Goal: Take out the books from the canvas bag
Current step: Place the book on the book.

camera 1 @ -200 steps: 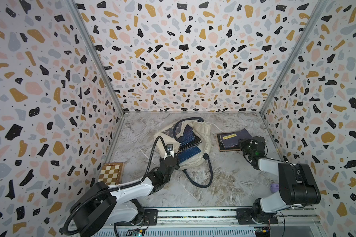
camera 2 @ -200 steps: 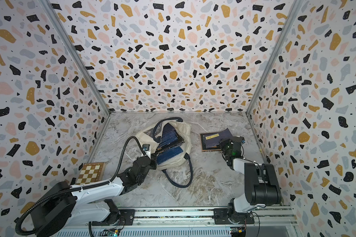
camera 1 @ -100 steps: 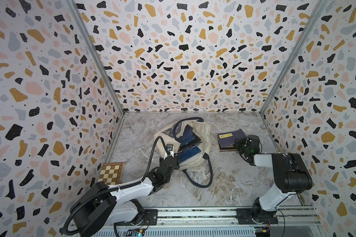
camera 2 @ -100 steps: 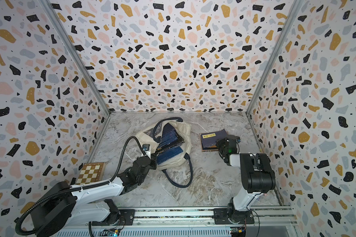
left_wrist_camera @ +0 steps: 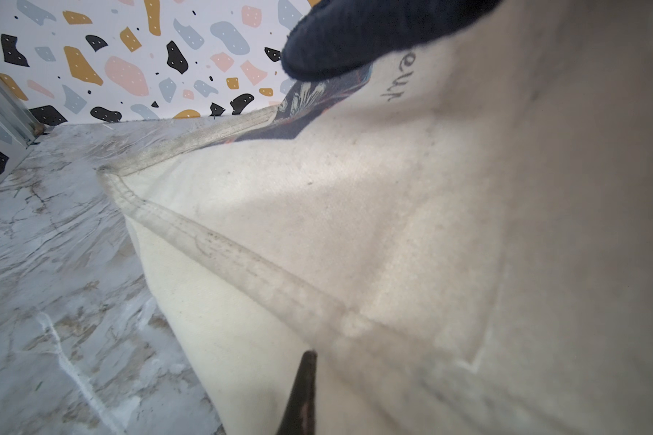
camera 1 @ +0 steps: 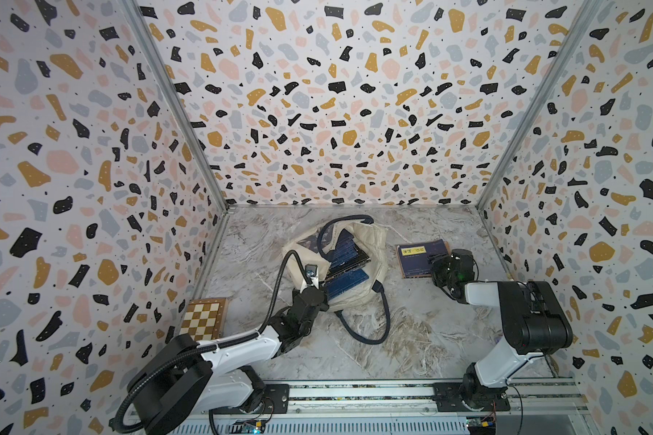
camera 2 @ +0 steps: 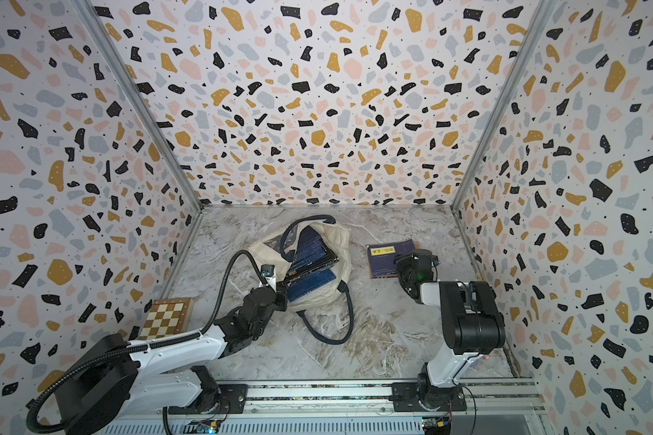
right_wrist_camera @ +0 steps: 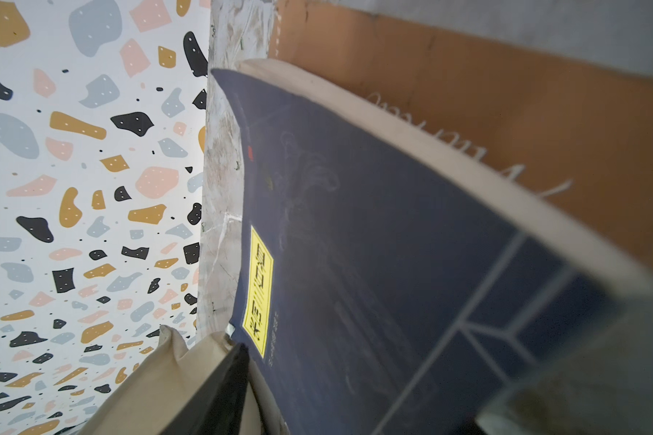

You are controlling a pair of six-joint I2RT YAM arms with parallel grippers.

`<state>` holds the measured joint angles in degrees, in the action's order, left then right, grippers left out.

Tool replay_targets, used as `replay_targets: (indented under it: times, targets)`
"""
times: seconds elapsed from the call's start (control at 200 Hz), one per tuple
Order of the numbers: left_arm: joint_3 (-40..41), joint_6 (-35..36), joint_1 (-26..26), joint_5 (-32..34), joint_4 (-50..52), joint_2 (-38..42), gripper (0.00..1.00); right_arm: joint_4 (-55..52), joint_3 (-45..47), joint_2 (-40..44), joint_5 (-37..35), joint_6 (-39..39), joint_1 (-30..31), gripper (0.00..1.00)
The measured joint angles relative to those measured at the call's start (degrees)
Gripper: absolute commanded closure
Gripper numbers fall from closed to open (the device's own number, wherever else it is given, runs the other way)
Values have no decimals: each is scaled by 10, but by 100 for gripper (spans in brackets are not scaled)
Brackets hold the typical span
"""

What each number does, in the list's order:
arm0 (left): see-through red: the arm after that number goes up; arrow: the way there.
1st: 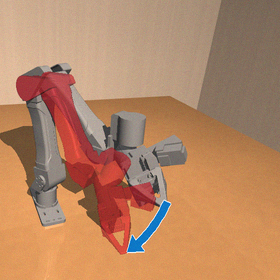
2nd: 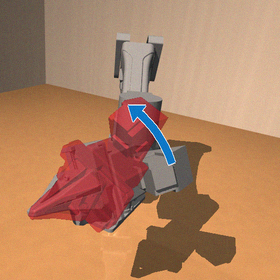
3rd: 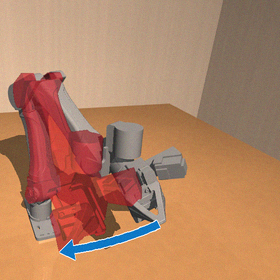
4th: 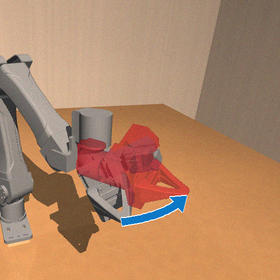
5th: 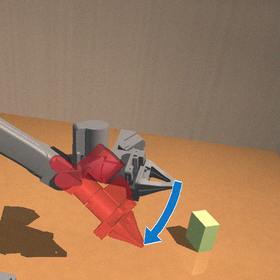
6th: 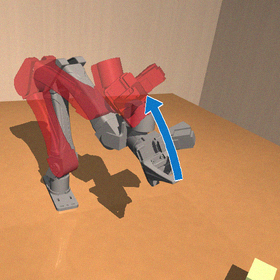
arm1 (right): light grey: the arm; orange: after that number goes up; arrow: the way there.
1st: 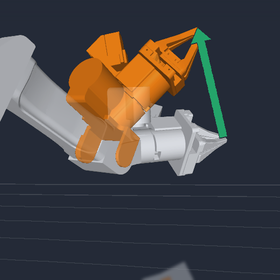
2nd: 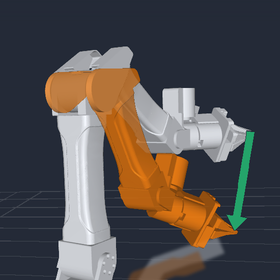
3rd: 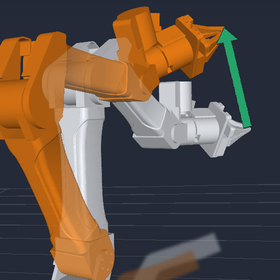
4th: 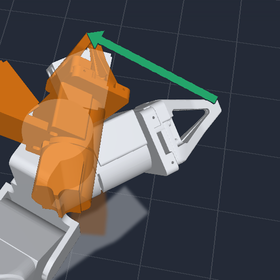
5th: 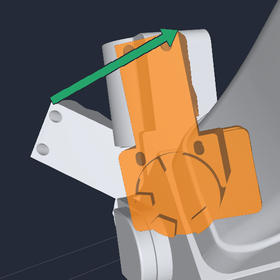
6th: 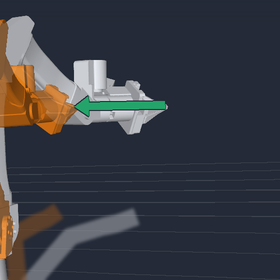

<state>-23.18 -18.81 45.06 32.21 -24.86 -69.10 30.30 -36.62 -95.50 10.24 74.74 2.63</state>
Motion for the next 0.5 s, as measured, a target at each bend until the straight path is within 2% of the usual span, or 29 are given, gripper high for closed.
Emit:
replay_targets:
  times: [0.225,0.496]
  targets:
    - [0,0,0,0,3,3,100,-28,1,19,10,2,0,24]
    - [0,0,0,-1,4,3,100,-99,12,68,9,-8,0,22]
